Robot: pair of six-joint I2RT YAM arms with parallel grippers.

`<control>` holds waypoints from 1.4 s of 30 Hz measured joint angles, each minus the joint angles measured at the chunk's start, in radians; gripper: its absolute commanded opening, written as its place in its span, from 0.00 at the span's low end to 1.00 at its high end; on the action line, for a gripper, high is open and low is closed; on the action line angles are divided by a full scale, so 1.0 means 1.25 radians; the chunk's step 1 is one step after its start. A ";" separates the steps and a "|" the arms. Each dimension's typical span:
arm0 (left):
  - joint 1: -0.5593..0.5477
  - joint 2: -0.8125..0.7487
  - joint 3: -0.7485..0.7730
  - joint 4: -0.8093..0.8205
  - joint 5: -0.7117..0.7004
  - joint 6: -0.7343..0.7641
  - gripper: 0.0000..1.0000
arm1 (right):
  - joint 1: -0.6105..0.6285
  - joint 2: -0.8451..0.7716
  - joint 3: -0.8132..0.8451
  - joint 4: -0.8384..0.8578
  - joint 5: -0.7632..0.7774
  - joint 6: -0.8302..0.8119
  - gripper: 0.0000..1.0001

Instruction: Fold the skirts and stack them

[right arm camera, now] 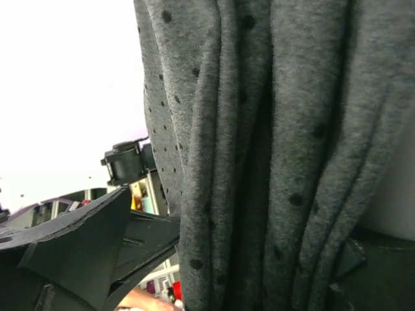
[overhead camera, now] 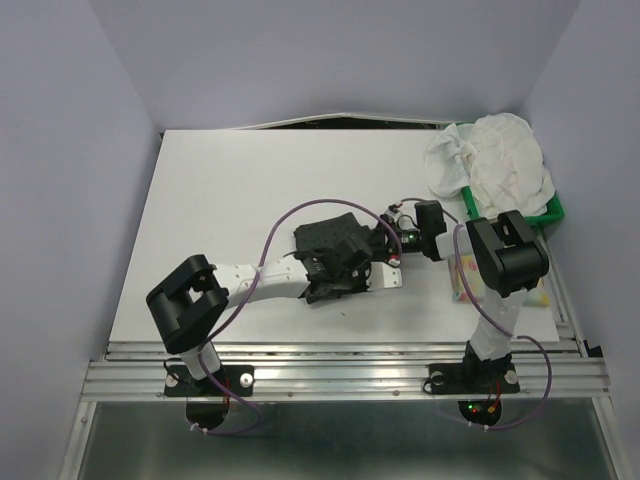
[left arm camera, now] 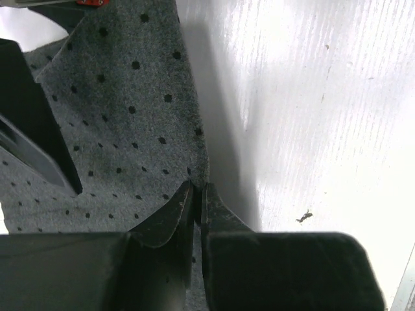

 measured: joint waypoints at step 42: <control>0.293 -0.345 -0.001 -0.139 0.176 -0.076 0.80 | -0.198 -0.512 0.274 -1.139 0.511 -0.959 0.01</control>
